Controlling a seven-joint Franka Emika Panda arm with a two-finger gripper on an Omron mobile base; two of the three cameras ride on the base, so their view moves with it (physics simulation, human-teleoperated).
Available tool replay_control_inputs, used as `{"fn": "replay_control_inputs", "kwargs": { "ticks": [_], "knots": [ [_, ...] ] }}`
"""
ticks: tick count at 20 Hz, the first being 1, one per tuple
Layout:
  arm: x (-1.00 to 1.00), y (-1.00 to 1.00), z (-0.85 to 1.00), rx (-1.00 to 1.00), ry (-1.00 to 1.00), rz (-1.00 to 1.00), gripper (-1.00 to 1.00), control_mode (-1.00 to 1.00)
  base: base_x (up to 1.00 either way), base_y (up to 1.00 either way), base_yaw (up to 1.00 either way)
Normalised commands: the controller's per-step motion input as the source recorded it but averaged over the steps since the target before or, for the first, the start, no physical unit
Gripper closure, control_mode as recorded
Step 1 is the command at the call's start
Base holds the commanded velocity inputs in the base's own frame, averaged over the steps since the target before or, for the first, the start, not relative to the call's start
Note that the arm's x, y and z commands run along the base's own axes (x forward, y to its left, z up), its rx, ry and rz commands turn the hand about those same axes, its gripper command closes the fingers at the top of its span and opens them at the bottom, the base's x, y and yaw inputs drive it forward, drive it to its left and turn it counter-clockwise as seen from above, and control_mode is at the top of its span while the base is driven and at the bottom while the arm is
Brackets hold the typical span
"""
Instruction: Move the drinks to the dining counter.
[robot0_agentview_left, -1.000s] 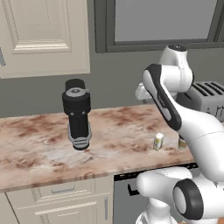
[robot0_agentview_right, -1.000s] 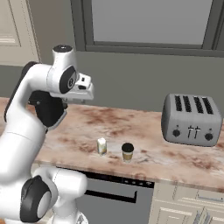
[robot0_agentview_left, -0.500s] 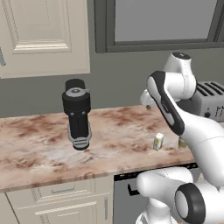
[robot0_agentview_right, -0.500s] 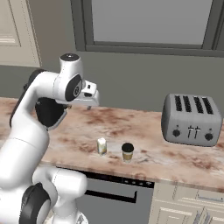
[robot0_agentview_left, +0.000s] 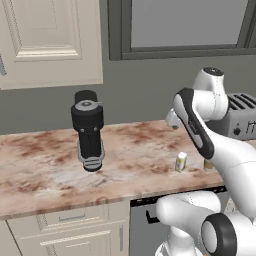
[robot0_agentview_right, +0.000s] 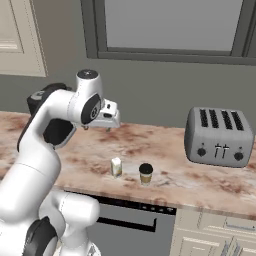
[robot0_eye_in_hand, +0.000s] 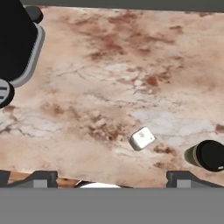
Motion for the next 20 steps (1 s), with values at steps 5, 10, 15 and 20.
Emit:
{"fn": "replay_control_inputs", "kwargs": {
  "ticks": [5,10,15,20],
  "knots": [
    [0.00,-0.14,-0.02,-0.01,0.00,0.00,-1.00,-1.00,0.00,0.00,0.00],
    [0.00,-0.12,-0.38,-0.01,0.00,-0.02,-1.00,-1.00,0.00,0.00,0.00],
    [0.00,-0.20,-0.52,0.00,0.00,-0.01,-1.00,-1.00,0.00,0.00,0.00],
    [0.00,-0.11,-0.40,0.00,0.00,0.00,-1.00,-1.00,0.00,0.00,0.00]
  ]
}}
